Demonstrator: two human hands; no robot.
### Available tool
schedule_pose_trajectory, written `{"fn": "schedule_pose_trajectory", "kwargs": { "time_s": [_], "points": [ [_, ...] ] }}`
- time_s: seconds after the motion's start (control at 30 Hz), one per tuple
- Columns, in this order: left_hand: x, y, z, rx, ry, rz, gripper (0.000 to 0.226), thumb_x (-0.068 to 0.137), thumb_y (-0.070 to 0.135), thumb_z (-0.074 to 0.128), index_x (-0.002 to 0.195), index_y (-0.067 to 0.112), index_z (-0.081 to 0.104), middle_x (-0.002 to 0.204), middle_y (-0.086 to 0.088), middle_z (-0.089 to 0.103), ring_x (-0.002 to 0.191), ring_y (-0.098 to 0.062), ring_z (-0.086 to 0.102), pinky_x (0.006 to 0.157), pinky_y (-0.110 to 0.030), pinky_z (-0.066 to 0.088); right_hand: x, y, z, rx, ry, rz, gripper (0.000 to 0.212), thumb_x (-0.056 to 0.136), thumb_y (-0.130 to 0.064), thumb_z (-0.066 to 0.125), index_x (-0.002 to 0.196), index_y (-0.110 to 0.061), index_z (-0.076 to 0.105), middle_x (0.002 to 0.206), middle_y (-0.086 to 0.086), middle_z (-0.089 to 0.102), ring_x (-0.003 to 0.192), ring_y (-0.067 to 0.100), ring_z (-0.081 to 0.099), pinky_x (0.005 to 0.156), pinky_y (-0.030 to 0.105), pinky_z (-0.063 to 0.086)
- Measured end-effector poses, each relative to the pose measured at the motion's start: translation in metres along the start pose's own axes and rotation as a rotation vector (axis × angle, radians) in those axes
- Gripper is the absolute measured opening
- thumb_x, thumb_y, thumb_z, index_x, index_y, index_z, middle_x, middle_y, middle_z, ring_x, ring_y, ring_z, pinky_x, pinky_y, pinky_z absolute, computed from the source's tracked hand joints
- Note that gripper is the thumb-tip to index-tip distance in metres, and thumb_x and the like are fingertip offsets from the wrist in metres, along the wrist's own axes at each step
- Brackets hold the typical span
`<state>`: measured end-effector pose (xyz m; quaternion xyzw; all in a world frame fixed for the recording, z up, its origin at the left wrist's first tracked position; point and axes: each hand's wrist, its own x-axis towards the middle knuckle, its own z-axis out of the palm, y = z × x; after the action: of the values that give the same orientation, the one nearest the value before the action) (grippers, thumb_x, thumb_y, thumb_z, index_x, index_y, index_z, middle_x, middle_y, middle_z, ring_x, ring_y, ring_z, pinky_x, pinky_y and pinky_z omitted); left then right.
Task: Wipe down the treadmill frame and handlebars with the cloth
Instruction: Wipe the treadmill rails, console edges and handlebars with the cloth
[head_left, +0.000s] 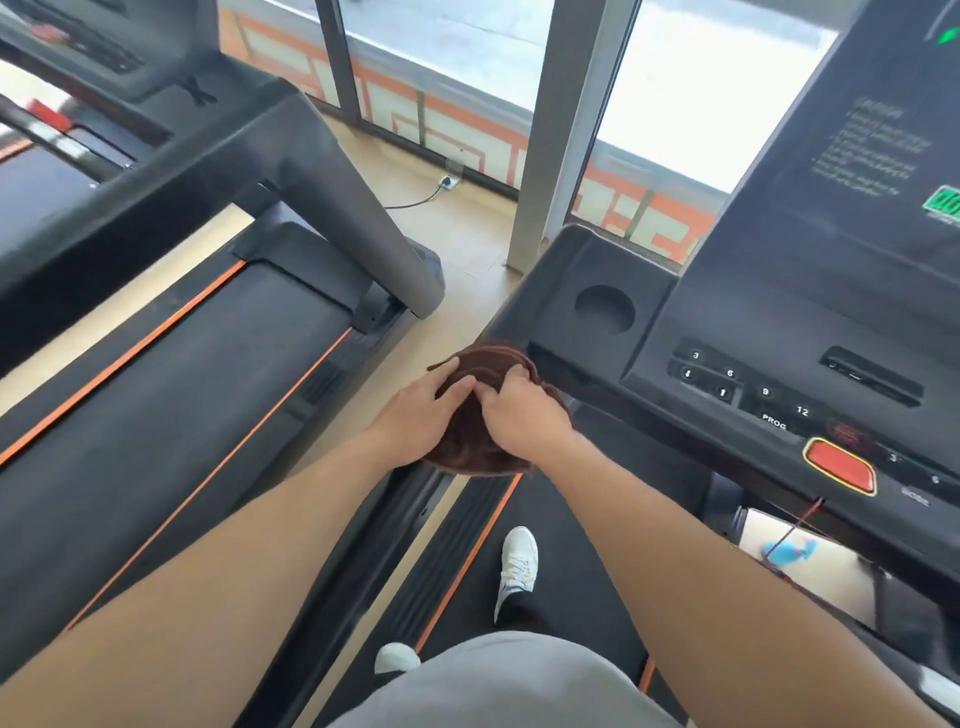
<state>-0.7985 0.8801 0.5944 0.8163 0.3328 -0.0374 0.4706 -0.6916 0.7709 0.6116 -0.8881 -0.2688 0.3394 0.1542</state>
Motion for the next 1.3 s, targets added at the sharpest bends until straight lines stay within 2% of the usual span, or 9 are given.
{"fn": "schedule_pose_trajectory", "kwargs": {
  "time_s": [0.13,0.3,0.37,0.47,0.67,0.9,1.07,1.17,1.3],
  "points": [
    [0.027,0.013,0.007,0.037,0.006,0.038,0.051,0.107,0.043,0.038,0.156,0.032,0.034,0.163,0.008,0.033,0.150,-0.016,0.030,0.122,-0.033,0.021,0.013,0.013,-0.023,0.197,-0.121,-0.048,0.053,0.110,-0.040,0.036,0.144,-0.003,0.051,0.148,0.016,0.054,0.135,0.033,0.050,0.099,0.029,0.036],
    [0.052,0.029,0.027,0.194,-0.009,0.240,0.051,0.109,0.020,0.036,0.159,0.021,0.027,0.169,0.005,0.017,0.156,-0.012,0.004,0.126,-0.027,0.002,0.027,0.037,-0.024,0.330,-0.179,-0.022,0.046,0.110,-0.039,0.039,0.137,-0.008,0.060,0.136,0.010,0.063,0.127,0.029,0.057,0.101,0.032,0.042],
    [0.058,0.035,0.032,0.307,0.016,0.309,0.052,0.109,0.019,0.036,0.160,0.018,0.025,0.169,0.004,0.016,0.157,-0.014,0.002,0.126,-0.028,0.000,0.025,0.042,-0.022,0.280,-0.069,-0.018,0.036,0.109,-0.036,0.041,0.118,-0.010,0.064,0.122,0.015,0.068,0.115,0.036,0.062,0.091,0.037,0.046],
    [0.059,0.043,0.035,0.340,0.050,0.349,0.052,0.109,0.020,0.033,0.160,0.018,0.022,0.168,0.006,0.014,0.157,-0.014,0.001,0.124,-0.025,-0.004,0.008,0.045,-0.026,0.263,0.114,-0.026,0.017,0.102,-0.040,0.050,0.100,-0.026,0.059,0.104,0.003,0.072,0.100,0.031,0.067,0.079,0.037,0.050],
    [0.075,0.067,0.058,0.363,-0.071,0.416,0.067,0.100,0.051,0.006,0.161,0.024,0.015,0.168,0.012,0.013,0.155,-0.003,-0.005,0.127,-0.035,-0.007,-0.022,0.064,-0.094,0.081,0.346,-0.077,0.037,0.089,-0.041,0.070,0.125,-0.041,0.060,0.118,-0.018,0.065,0.110,0.012,0.061,0.090,0.036,0.052],
    [0.117,0.105,0.096,0.690,-0.044,0.409,0.068,0.101,0.047,0.003,0.162,0.018,0.005,0.171,0.003,-0.001,0.155,-0.016,-0.017,0.126,-0.043,-0.010,0.007,0.096,-0.138,-0.077,0.428,-0.183,0.044,0.090,-0.012,0.072,0.129,-0.030,0.065,0.117,-0.006,0.065,0.116,0.019,0.051,0.097,0.028,0.042],
    [0.137,0.114,0.095,0.732,-0.007,0.386,0.062,0.108,0.043,0.010,0.161,0.017,-0.009,0.169,0.001,-0.017,0.153,-0.016,-0.024,0.126,-0.040,-0.014,0.028,0.090,-0.145,-0.163,0.672,-0.276,0.037,0.086,-0.002,0.068,0.117,-0.022,0.072,0.120,0.000,0.065,0.116,0.025,0.051,0.100,0.038,0.043],
    [0.154,0.118,0.089,0.744,0.003,0.342,0.061,0.108,0.040,0.009,0.160,0.019,-0.014,0.168,0.003,-0.020,0.153,-0.015,-0.025,0.125,-0.041,-0.015,0.034,0.078,-0.150,-0.088,0.472,-0.287,0.029,0.097,-0.005,0.057,0.118,-0.020,0.071,0.116,-0.001,0.070,0.111,0.022,0.060,0.095,0.035,0.049],
    [0.158,0.123,0.064,0.578,0.001,0.419,0.058,0.109,0.028,0.022,0.162,0.019,0.001,0.171,0.003,-0.005,0.156,-0.014,-0.012,0.128,-0.038,-0.006,0.052,0.080,-0.140,-0.386,0.117,-0.212,0.036,0.106,-0.022,0.044,0.141,-0.015,0.055,0.142,0.004,0.060,0.132,0.026,0.053,0.107,0.038,0.042]
  ]
}}
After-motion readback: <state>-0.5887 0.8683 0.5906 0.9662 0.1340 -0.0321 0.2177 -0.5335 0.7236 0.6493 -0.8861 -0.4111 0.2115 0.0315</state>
